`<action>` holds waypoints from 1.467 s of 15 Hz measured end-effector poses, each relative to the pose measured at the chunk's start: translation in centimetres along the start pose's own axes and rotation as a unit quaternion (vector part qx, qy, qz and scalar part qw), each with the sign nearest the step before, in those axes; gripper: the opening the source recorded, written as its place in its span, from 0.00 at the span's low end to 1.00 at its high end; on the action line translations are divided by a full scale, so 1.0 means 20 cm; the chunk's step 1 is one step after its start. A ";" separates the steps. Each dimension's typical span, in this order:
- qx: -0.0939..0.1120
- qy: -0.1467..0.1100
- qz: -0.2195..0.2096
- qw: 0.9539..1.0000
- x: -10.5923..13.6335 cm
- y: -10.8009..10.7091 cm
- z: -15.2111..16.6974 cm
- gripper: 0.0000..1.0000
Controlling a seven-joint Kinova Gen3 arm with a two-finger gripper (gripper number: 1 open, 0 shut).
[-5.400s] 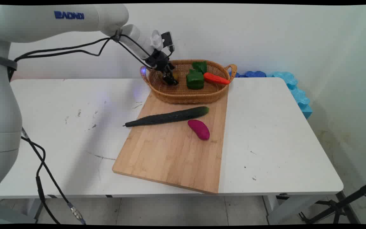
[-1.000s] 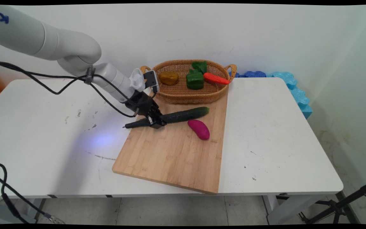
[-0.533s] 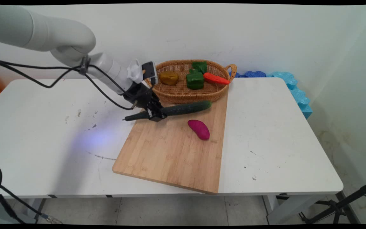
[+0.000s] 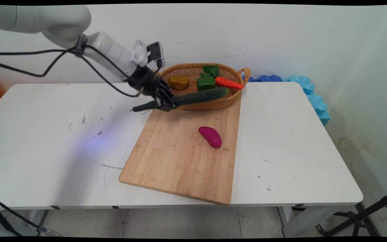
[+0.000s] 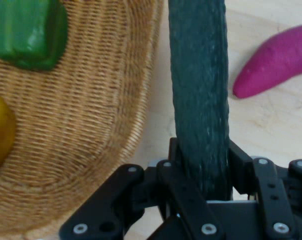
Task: Place the picked object in the vegetable basket
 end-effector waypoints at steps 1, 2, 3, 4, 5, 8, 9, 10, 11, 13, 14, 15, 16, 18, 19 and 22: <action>0.002 0.002 0.001 1.000 0.01 -0.01 -0.01 0.00; 0.006 0.004 0.004 1.000 0.03 -0.03 -0.03 0.00; 0.011 0.005 0.007 1.000 0.05 -0.06 -0.05 0.00; 0.016 0.006 0.010 1.000 0.07 -0.09 -0.07 0.00; 0.021 0.006 0.014 1.000 0.09 -0.12 -0.07 0.00; 0.032 0.003 0.026 0.999 0.13 -0.20 -0.07 0.00; 0.037 0.000 0.032 0.999 0.14 -0.23 -0.06 0.00; 0.041 -0.002 0.037 0.998 0.15 -0.26 -0.05 0.00; 0.042 -0.004 0.041 0.998 0.15 -0.27 -0.04 0.00; 0.046 -0.010 0.050 0.998 0.15 -0.31 -0.02 0.00; 0.048 -0.013 0.055 0.997 0.15 -0.33 -0.01 0.00; 0.049 -0.016 0.059 0.997 0.15 -0.35 0.01 0.00; 0.050 -0.018 0.064 0.997 0.15 -0.37 0.03 0.00; 0.052 -0.022 0.070 0.996 0.15 -0.39 0.06 0.00; 0.053 -0.024 0.073 0.996 0.15 -0.41 0.08 0.00; 0.052 -0.026 0.081 0.995 0.14 -0.44 0.14 0.00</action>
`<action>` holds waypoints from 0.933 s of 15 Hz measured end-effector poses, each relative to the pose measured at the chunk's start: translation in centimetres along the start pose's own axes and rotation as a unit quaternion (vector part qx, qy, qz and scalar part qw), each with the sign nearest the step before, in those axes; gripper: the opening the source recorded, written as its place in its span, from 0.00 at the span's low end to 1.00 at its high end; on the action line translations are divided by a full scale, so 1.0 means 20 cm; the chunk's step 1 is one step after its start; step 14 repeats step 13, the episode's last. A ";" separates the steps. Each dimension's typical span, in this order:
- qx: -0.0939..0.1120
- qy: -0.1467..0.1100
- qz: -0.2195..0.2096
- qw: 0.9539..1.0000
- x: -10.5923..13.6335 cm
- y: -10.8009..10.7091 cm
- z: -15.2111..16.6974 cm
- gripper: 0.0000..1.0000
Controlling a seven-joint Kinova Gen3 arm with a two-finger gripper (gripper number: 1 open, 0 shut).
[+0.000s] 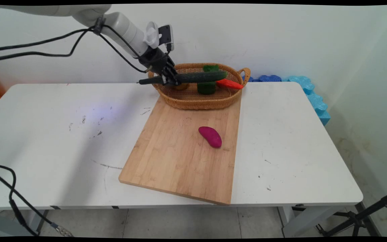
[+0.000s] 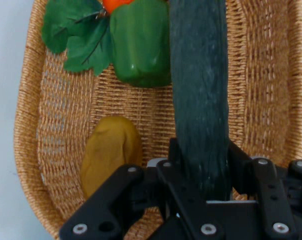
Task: Place the picked object in the vegetable basket
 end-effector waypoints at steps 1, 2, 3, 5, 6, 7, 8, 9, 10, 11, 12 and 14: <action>0.000 0.000 0.002 1.000 0.00 -0.01 0.02 0.00; -0.001 -0.001 0.004 1.000 0.00 -0.01 0.04 0.00; -0.002 -0.001 0.007 1.000 0.00 -0.02 0.07 0.00; -0.003 -0.001 0.010 1.000 -0.01 -0.03 0.09 0.00; -0.004 -0.001 0.011 1.000 0.00 -0.03 0.11 0.00; -0.004 -0.001 0.012 1.000 -0.01 -0.03 0.12 0.00; -0.005 -0.001 0.014 1.000 -0.01 -0.03 0.13 0.00; -0.006 -0.001 0.015 1.000 -0.01 -0.04 0.15 1.00; -0.006 -0.001 0.017 1.000 -0.01 -0.04 0.16 1.00; -0.007 -0.001 0.018 1.000 -0.01 -0.04 0.17 1.00; -0.007 0.000 0.020 1.000 -0.01 -0.04 0.18 1.00; -0.008 0.000 0.021 1.000 -0.01 -0.04 0.18 1.00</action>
